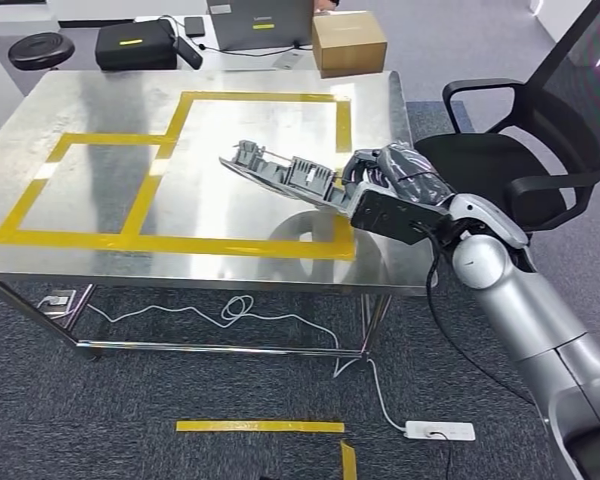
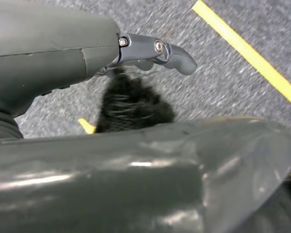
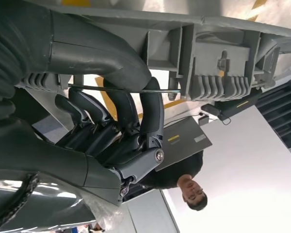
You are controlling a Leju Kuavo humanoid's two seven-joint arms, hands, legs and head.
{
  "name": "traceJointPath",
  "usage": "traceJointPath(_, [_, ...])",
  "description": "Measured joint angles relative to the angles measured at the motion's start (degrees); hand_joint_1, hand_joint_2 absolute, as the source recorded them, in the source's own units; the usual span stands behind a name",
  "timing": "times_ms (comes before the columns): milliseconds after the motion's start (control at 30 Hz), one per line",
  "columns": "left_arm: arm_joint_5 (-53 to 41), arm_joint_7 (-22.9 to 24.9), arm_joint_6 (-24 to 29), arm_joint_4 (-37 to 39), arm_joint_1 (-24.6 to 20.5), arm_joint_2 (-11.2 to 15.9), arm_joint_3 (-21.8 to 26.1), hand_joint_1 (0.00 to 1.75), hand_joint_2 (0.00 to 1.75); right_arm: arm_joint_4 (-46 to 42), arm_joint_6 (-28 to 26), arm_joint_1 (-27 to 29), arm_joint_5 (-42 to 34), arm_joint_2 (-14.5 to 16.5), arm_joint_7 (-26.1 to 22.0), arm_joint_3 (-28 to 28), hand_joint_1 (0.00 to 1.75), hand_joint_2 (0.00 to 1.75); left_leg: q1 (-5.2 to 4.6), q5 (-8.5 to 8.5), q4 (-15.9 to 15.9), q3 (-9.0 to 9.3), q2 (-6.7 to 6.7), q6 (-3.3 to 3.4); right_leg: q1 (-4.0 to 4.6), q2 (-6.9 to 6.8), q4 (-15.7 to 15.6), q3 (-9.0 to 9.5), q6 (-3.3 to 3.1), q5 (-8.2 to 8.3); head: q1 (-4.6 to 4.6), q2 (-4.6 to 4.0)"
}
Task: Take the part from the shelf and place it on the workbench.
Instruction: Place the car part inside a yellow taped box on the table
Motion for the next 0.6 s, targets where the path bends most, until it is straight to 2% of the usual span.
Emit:
traceJointPath(33, [0.0,0.0,-0.2,0.1,0.0,-0.1,0.0,0.0,0.0,0.0,0.0,0.0,0.0,0.0,0.0,0.0,1.75,1.75,0.03,1.06,-2.8,1.11,-0.03,-0.03,0.01,0.11,0.1,0.1,0.37,-0.27,-0.15,0.01])
traceJointPath(67, [0.0,-0.1,-0.4,0.1,0.0,-0.2,0.0,0.0,0.0,0.0,0.0,0.0,0.0,0.0,0.0,0.0,1.75,1.75,0.06,1.12,-4.6,1.81,-0.1,0.09,0.1,0.21,0.3,-0.02,0.61,-0.54,-0.25,0.02])
traceJointPath(133, [0.0,-0.2,-0.8,0.2,0.0,-0.3,0.1,0.0,0.0,-0.1,0.0,0.1,0.0,0.0,-0.1,0.0,1.75,1.75,0.08,0.3,-5.7,2.29,-0.27,0.57,0.28,0.35,0.5,-0.44,0.43,-0.46,-0.21,0.06])
traceJointPath(200, [0.0,-0.2,-0.8,0.2,0.1,-0.4,0.2,0.0,0.0,-0.1,0.0,0.1,0.0,0.0,-0.1,-0.1,1.75,1.75,0.08,0.2,-5.9,2.28,-0.52,0.7,0.29,0.3,0.4,-0.52,0.15,-0.01,-0.07,0.08])
traceJointPath(367, [-0.4,-0.4,-0.6,0.2,0.0,-0.6,0.3,0.0,0.0,-0.1,0.0,0.1,0.0,0.0,-0.1,-0.1,1.75,1.75,-0.16,0.0,-5.9,2.27,-0.82,1.36,0.17,0.11,-0.6,0.1,0.27,0.2,-0.01,0.08])
traceJointPath(467, [-0.4,-0.7,-0.4,0.2,0.0,-0.5,0.3,0.0,0.0,-0.1,0.0,0.1,0.0,0.0,-0.1,-0.1,1.75,1.75,-0.34,-0.01,-5.8,2.25,-0.74,1.77,0.05,0.06,-1.1,0.29,0.69,0.07,-0.02,0.08])
traceJointPath(600, [-0.5,-1.0,-0.1,0.2,0.0,-0.5,0.3,0.0,0.0,-0.1,0.1,0.1,0.0,0.0,-0.2,0.0,1.75,1.75,-0.4,0.09,-5.8,2.25,-0.7,1.97,-0.01,0.04,-1.2,0.25,1.56,0.19,-0.03,0.07])
